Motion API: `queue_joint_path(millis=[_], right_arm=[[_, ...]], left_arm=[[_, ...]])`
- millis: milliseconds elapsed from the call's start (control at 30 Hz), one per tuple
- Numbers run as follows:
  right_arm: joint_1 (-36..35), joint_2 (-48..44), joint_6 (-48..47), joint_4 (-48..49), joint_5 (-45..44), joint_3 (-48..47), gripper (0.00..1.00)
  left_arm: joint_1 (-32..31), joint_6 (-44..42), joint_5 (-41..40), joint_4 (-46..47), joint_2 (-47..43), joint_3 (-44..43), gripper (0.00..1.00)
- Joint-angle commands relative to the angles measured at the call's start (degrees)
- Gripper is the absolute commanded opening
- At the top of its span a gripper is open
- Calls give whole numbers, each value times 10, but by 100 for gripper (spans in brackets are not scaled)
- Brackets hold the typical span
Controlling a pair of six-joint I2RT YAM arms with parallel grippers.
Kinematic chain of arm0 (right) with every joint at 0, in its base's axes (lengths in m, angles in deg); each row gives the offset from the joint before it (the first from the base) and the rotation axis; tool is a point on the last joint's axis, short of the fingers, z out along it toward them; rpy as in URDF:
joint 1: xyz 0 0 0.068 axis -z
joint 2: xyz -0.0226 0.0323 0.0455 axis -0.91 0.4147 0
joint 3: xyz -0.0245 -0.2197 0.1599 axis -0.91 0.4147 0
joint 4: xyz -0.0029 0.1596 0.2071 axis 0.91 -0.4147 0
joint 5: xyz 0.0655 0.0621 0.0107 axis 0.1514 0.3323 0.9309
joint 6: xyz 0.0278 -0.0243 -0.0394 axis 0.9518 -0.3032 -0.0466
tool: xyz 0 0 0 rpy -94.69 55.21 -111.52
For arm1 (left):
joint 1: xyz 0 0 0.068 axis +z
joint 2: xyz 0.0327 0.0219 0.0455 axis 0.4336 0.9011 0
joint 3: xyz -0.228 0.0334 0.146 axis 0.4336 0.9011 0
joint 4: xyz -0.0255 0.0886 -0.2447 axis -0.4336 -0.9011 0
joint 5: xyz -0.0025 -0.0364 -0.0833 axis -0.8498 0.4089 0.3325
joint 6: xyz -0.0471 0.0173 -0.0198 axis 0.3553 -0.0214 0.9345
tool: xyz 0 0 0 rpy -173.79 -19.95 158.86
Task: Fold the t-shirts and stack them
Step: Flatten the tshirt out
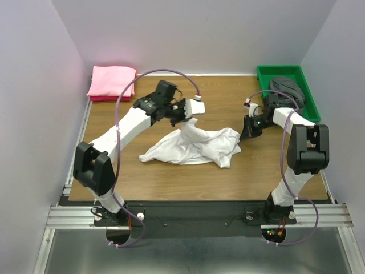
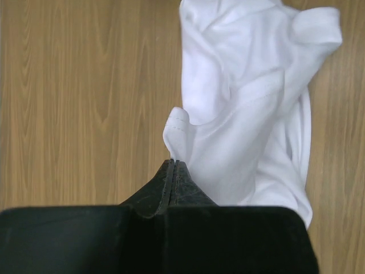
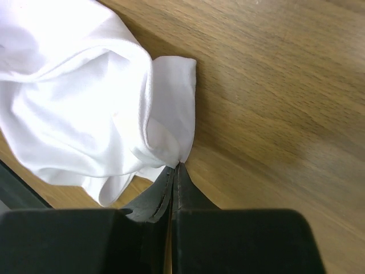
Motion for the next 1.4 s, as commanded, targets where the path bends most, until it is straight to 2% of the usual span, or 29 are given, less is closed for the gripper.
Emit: queue_joint_path(millis=[0,200,367,467,667,867,967,1133,1367], right_arm=[[3,-60,7,6,10,-17,1],[6,-74,4,1,-14,-15,1],[13,-74,-1,-1,-48,-38,1],[13,-76,3,-2,-50,-79,1],[13,-65,8,-6,-71,-156,1],[13,-64,16,-6,-111,-266,0],[13,-62,25,-4,-145,-357,1],[13,-60,33,6,-191,-451,1],[13,-78,39,50,-226,-518,1]], left_arm=[[56,16,7,-11,-44,68,0],[149,-8,-24,17,-150,233,0],[239,13,-20,48,-196,254,0],[282,69,-24,92,-201,236,0],[283,150,-55,148,-169,159,0],[283,221,-144,213,-155,52,0],[283,234,-193,227,-150,-10,0],[283,232,-244,246,-154,-68,0],[283,237,-272,260,-179,-98,0]])
